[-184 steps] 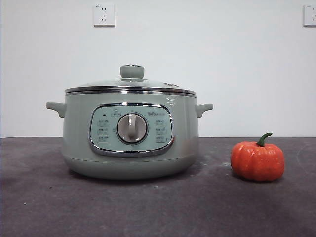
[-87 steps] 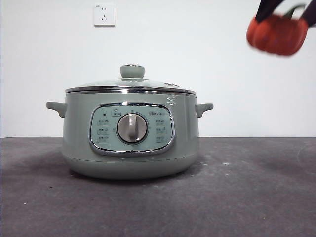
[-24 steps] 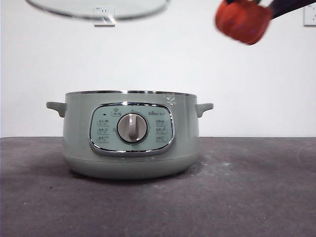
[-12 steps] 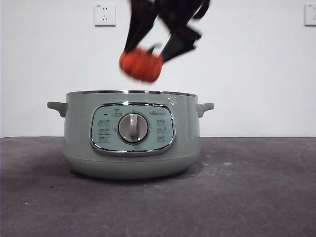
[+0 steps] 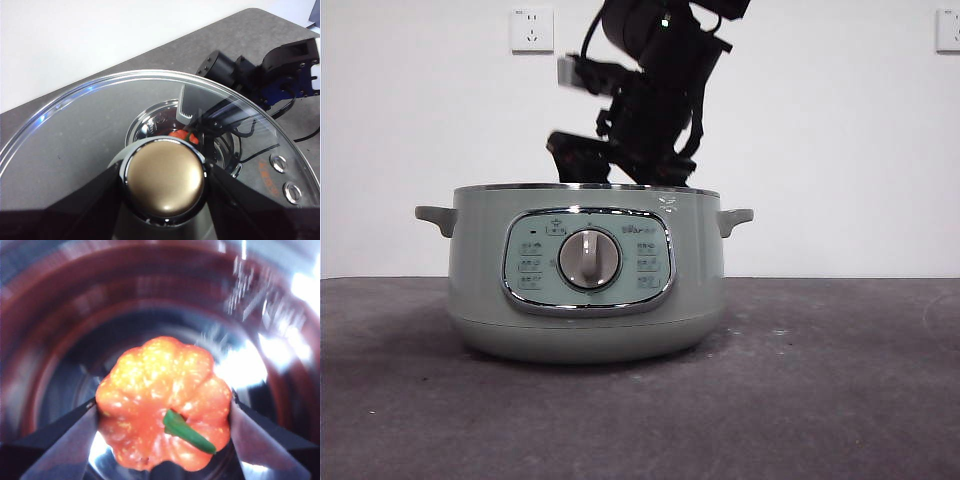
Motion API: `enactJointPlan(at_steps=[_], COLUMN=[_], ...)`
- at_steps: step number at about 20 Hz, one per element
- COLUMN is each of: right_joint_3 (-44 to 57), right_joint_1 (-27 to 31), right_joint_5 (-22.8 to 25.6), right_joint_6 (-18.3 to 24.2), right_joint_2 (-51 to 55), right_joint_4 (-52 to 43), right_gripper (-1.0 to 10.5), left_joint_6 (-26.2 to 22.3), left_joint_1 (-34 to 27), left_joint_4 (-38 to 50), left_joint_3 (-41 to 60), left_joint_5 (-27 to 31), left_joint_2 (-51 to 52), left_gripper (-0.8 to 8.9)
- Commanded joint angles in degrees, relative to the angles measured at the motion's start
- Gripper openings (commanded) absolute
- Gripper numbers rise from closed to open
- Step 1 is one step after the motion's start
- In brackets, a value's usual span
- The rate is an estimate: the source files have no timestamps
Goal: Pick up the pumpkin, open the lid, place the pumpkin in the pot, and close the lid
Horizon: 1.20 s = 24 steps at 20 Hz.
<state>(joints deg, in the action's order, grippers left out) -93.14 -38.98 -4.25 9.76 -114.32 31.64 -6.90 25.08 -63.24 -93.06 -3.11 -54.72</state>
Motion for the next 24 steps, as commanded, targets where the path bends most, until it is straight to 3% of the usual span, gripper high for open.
enactJointPlan(at_steps=[1, 3, 6, 12, 15, 18, 20, 24], right_joint_3=[-0.13, -0.13, -0.13, -0.15, -0.15, -0.15, -0.15, -0.15], right_joint_1=[-0.22, -0.22, -0.22, -0.15, 0.02, 0.98, 1.95, 2.23], right_joint_5=[0.22, -0.15, -0.07, 0.81, 8.48, 13.97, 14.03, 13.57], right_joint_6=[0.79, 0.63, 0.61, 0.15, -0.83, -6.82, -8.83, -8.83], right_joint_2=[-1.07, -1.07, -0.92, 5.14, 13.81, 25.07, 31.10, 41.27], right_joint_4=[0.90, 1.11, 1.40, -0.28, 2.12, 5.99, 7.69, 11.15], right_gripper=[-0.1, 0.4, 6.0, 6.0, 6.0, 6.0, 6.0, 6.0], left_joint_6=[-0.20, -0.20, -0.20, -0.20, -0.20, -0.76, -0.90, -1.66], left_joint_1=[-0.02, -0.02, -0.02, -0.02, -0.02, 0.00, 0.04, 0.13], left_joint_4=[2.73, 2.73, 2.73, 3.56, 4.87, 6.05, 7.30, 11.23], left_joint_3=[-1.09, -1.09, -1.09, -1.09, -1.09, -1.09, -1.09, -1.09], left_joint_5=[0.04, 0.04, -0.04, -0.07, -0.42, -1.27, -3.41, -3.56], left_joint_2=[0.66, 0.66, 0.61, -0.63, -3.04, -7.56, -10.91, -17.94], left_gripper=[-0.09, -0.09, -0.09, -0.09, -0.09, -0.09, -0.09, -0.09])
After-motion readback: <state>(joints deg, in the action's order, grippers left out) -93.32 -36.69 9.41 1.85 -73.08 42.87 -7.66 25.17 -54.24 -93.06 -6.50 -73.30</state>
